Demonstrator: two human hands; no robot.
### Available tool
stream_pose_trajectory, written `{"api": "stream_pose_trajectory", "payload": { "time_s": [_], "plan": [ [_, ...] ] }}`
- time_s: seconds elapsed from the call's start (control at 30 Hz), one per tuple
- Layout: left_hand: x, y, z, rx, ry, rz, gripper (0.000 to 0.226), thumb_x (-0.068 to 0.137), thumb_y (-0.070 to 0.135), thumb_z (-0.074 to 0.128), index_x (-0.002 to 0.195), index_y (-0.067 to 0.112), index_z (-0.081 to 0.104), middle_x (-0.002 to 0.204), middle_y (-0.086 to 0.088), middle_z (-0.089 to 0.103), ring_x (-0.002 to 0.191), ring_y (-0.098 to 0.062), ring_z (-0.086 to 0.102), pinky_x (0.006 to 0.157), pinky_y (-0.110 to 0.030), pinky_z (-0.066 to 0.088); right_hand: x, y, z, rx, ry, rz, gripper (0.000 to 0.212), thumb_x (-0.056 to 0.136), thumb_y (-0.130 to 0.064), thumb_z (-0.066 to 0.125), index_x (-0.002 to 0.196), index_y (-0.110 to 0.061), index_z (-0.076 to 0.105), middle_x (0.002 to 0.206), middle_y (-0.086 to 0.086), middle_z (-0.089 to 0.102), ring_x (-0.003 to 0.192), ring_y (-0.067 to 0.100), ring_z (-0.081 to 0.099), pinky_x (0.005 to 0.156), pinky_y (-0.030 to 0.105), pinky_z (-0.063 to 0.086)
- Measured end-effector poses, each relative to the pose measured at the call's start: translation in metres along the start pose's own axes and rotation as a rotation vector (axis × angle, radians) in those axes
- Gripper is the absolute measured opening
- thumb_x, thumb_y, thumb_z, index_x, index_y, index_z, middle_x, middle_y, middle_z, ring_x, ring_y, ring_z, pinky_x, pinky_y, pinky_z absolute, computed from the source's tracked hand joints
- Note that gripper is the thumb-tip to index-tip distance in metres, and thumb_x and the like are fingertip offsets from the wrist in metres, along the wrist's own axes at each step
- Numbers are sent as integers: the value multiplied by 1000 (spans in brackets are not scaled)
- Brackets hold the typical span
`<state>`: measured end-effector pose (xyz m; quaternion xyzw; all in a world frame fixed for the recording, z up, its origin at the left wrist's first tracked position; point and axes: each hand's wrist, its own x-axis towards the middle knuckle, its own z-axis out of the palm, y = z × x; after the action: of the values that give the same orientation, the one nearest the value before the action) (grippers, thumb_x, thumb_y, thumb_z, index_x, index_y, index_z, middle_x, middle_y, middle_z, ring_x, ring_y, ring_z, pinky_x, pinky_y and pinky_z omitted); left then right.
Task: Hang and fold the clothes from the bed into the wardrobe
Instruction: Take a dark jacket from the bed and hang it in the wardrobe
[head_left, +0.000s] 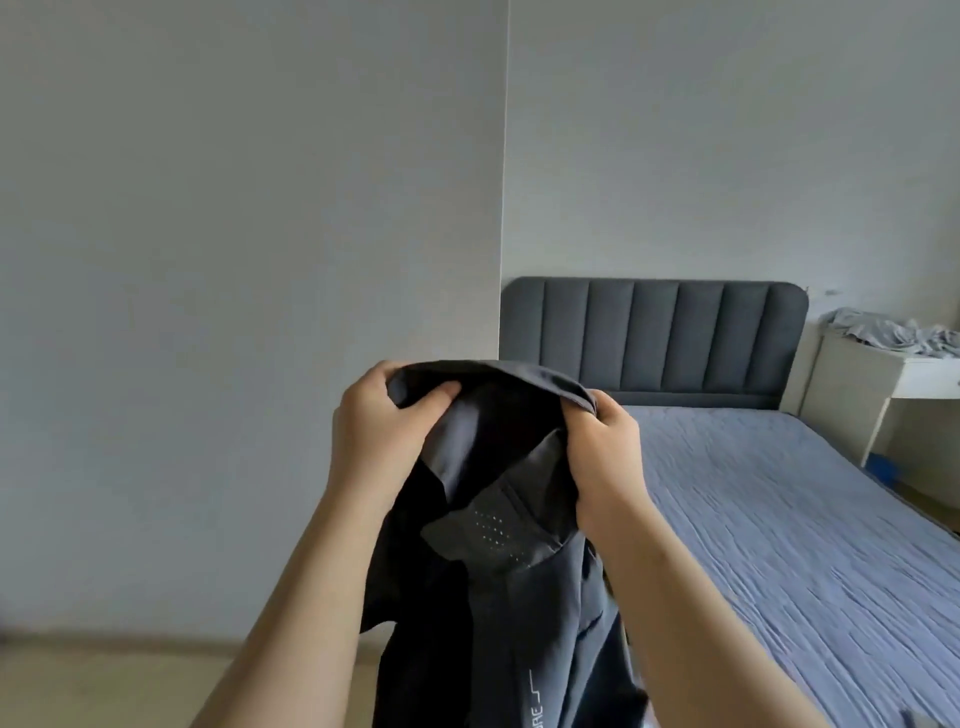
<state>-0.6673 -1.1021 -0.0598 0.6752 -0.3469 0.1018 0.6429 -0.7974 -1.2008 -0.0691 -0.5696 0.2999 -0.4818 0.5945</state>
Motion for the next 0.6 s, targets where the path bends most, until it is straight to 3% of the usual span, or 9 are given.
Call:
{"api": "stream_pose_trajectory", "payload": {
  "time_s": [0.07, 0.17, 0.4, 0.53, 0.6],
  "plan": [
    [-24, -13, -11, 65, 40, -68, 15, 70, 34, 72, 68, 27, 60, 67, 22, 64, 68, 2, 60, 58, -18, 43, -16, 14, -4, -34, -56, 56, 19, 88, -9, 47, 80, -7, 64, 69, 3, 60, 66, 14, 53, 61, 26, 44],
    [-62, -22, -30, 140, 113, -128, 16, 74, 33, 71, 66, 26, 58, 67, 28, 62, 67, 10, 57, 52, -8, 39, -41, 33, -11, -70, -147, 149, 21, 88, -8, 48, 75, -10, 64, 69, 5, 60, 66, 17, 53, 60, 28, 44],
    [-137, -38, -104, 236, 235, -295, 15, 75, 33, 70, 68, 24, 61, 67, 26, 63, 66, 8, 57, 59, -15, 43, -112, 66, 10, -103, -386, 320, 17, 89, -10, 49, 77, -6, 61, 73, 9, 56, 69, 19, 50, 64, 31, 41],
    [-171, -43, -157, 246, 343, -366, 15, 76, 30, 71, 67, 23, 61, 64, 20, 64, 68, 0, 59, 61, -22, 44, -154, 72, 30, -67, -709, 435, 11, 86, -20, 64, 91, -11, 67, 86, 8, 73, 81, 23, 69, 76, 35, 55],
    [-183, -43, -181, 229, 362, -394, 14, 77, 27, 70, 67, 25, 62, 64, 18, 65, 69, -4, 60, 60, -22, 44, -174, 76, 43, -31, -911, 485, 27, 79, -17, 72, 105, -13, 64, 95, 6, 73, 87, 22, 70, 81, 37, 56]
  ]
}}
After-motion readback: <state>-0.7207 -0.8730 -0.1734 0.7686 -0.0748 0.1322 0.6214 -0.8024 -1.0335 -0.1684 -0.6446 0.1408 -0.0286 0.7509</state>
